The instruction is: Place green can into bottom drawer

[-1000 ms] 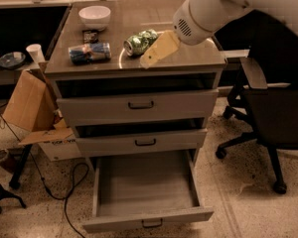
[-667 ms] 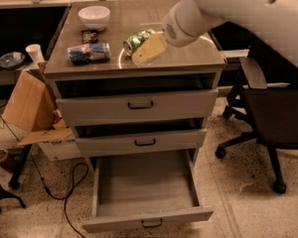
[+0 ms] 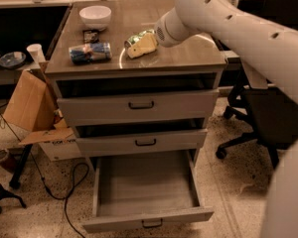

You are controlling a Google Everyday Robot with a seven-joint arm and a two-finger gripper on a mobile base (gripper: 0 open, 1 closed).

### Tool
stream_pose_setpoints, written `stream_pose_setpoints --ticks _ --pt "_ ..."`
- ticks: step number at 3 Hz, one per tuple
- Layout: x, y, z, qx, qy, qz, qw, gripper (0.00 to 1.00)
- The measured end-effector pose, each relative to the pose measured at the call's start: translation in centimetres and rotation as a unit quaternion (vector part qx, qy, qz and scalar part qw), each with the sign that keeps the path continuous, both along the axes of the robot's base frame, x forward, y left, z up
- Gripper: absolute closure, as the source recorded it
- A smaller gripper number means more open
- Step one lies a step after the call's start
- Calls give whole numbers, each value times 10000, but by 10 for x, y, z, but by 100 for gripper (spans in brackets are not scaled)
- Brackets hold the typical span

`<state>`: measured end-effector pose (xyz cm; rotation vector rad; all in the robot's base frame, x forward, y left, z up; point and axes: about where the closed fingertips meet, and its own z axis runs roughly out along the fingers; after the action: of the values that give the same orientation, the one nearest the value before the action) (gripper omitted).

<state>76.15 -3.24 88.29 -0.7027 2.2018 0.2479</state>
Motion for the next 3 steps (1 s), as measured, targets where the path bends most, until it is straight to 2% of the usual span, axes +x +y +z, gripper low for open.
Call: stream_pose_setpoints --ticks 1,2,3 --pt "38 2 -15 169 -12 -78 9998 0" --pt "66 11 -25 300 -5 -65 9995 0" --pt "81 22 -31 452 39 2 9990 0"
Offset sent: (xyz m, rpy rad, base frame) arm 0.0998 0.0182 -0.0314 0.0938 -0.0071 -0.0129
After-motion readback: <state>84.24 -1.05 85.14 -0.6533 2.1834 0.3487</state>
